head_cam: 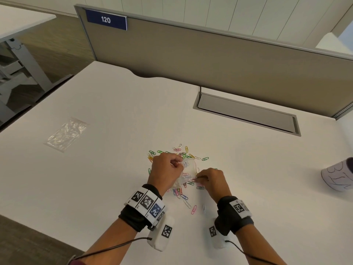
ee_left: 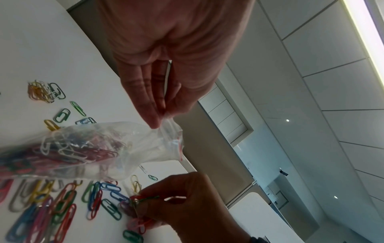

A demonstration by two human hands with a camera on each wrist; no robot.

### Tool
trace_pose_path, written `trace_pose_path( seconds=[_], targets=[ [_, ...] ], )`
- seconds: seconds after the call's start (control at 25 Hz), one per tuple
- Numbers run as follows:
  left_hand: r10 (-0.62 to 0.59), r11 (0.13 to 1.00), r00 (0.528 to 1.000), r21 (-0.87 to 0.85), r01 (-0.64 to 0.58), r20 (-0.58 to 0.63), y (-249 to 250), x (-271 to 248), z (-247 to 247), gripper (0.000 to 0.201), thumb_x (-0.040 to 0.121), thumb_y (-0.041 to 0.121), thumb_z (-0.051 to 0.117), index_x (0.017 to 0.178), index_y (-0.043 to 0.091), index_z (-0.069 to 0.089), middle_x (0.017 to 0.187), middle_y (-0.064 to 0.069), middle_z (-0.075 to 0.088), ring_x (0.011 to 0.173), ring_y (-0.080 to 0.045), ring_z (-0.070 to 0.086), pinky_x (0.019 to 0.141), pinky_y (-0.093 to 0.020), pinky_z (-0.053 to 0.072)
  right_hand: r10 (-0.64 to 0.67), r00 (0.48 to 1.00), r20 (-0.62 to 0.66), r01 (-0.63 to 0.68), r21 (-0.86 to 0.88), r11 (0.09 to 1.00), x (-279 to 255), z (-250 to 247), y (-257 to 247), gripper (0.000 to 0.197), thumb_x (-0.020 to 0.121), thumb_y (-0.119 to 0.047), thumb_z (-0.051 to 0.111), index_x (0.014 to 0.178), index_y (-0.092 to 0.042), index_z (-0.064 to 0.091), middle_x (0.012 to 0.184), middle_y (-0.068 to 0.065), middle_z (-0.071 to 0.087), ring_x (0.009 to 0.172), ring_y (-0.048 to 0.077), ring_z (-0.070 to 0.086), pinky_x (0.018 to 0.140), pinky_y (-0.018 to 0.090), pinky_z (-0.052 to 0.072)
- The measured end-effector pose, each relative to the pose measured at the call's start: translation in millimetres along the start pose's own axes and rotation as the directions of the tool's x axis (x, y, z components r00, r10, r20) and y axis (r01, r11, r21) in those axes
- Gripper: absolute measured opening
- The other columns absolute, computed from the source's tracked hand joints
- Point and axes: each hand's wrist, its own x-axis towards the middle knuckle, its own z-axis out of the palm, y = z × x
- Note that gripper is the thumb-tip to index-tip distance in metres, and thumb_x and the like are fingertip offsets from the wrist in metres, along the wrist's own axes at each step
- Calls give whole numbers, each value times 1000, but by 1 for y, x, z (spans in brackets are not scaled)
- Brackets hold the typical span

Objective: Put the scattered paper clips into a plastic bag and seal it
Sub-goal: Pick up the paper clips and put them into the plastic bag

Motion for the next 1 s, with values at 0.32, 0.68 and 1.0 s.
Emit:
trace_pose_path(
  seconds=[0.32,0.68,1.0],
  targets=[
    [-18,999,1000,-36,19,23,0,-1,1,15,81,3,66,93,6,74,77,-9,72,61,-19,70,62,-31,62,270,963,22,-197,743,640,-28,-35,-9,14,80,-2,72,93,-1,74,88,16,76,79,28,73,74,31,62],
    [-33,998,998,-42,35,52,3,-4,4,12,82,4,67,92,4,73,86,-12,73,65,-21,72,61,-25,59,190,928,321,-351,582,734,-21,-69,-52,12,77,3,73,89,6,73,88,24,74,70,23,70,67,23,61],
    [-27,997,998,-65,31,58,4,-11,6,16,83,7,68,98,5,73,92,-12,73,75,-21,72,75,-35,62,210,961,182,-264,356,896,2,-55,-71,11,79,-4,73,84,5,73,81,22,75,70,25,74,62,24,60]
  ],
)
